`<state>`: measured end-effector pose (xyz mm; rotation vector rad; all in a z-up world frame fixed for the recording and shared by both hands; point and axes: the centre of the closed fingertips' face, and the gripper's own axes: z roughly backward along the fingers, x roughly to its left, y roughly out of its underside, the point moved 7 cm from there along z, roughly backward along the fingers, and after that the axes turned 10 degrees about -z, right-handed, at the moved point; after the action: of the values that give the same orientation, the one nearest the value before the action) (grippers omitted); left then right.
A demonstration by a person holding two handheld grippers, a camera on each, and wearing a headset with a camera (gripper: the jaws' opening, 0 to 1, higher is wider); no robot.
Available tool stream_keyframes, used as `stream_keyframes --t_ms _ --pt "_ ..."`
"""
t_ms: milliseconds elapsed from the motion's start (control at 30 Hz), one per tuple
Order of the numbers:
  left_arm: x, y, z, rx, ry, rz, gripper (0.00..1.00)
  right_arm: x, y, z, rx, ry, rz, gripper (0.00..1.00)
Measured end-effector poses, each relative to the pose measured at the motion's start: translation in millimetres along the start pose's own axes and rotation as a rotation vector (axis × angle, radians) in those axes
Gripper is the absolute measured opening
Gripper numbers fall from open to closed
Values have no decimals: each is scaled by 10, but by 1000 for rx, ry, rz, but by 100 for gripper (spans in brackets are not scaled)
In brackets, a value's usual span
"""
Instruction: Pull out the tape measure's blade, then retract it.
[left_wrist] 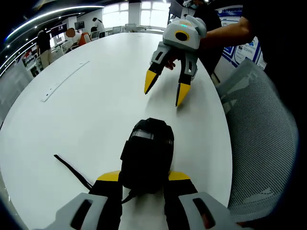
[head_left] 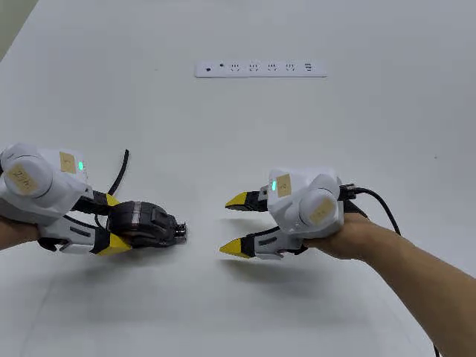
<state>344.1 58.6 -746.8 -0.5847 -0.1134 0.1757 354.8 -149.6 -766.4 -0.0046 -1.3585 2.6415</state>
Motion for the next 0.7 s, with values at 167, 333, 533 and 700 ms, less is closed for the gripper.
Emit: stream_keyframes --t_ms 167,333,533,700 --pt "5 5 1 3 0 -8 30 -3 -39 -112 -11 -15 -20 35" --pt "5 14 -1 3 0 -6 29 20 -71 -226 -12 -38 -17 33" --pt "8 14 0 1 5 -9 29 40 -87 -341 6 -62 -6 29" --pt "38 11 -4 7 22 -6 29 51 -106 -412 13 -76 3 27"
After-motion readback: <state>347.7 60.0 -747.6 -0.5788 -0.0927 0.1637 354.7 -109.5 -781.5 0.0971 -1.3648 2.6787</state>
